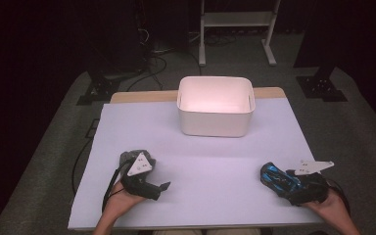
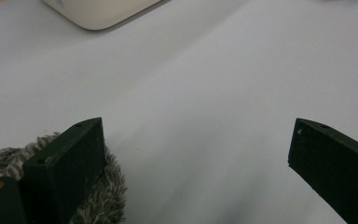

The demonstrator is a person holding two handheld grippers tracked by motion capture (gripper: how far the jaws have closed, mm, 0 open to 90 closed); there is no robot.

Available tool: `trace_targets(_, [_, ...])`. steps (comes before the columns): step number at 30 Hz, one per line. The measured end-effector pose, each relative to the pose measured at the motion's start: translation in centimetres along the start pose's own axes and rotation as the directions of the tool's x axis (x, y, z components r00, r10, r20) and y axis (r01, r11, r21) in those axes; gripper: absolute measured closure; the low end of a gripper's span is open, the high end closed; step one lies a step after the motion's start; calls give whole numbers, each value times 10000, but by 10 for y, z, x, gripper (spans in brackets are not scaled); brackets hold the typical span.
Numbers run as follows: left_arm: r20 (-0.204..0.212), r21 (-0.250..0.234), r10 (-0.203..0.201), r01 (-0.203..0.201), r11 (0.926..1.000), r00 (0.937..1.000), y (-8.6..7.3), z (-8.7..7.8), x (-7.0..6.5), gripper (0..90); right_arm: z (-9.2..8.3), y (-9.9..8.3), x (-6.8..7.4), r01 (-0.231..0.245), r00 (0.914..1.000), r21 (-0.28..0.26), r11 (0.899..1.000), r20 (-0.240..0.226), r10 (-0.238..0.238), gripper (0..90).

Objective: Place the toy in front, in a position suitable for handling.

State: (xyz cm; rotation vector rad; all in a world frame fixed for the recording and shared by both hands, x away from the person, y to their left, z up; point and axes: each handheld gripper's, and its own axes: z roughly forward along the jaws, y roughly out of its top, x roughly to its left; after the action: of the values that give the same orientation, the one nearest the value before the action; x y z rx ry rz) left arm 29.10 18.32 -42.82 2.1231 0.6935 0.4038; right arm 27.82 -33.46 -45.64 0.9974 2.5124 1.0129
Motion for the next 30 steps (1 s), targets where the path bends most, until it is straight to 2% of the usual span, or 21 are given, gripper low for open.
trace_targets(6, [20, 9, 4, -4, 10000, 10000, 0, 0, 0, 34, 3, -1, -1, -18, 10000, -91, 10000, 25, 18, 131])
trace_targets(15, [63, 3, -6, 6, 10000, 10000, 0, 0, 0, 34, 4, -2, 2, 209, 9996, -47, 9998, 182, -208, 116])
trace_targets(22, [110, 9, -12, 12, 10000, 9999, 0, 0, 0, 34, 4, -4, 3, 161, 9996, -154, 9998, 239, -158, 122])
trace_targets(25, [108, 8, -31, 31, 10000, 9999, 0, 0, 0, 33, 4, -3, 3, 181, 9996, -72, 9998, 221, -179, 150])
trace_targets(28, [97, -1, -30, 30, 10000, 9999, 0, 0, 0, 33, 2, -1, 5, 369, 9993, 31, 9993, 86, -370, 224])
trace_targets(30, [101, -31, -50, 51, 10000, 9999, 0, -1, 0, 34, 2, -1, 5, 320, 9994, 54, 9995, 87, -320, 246])
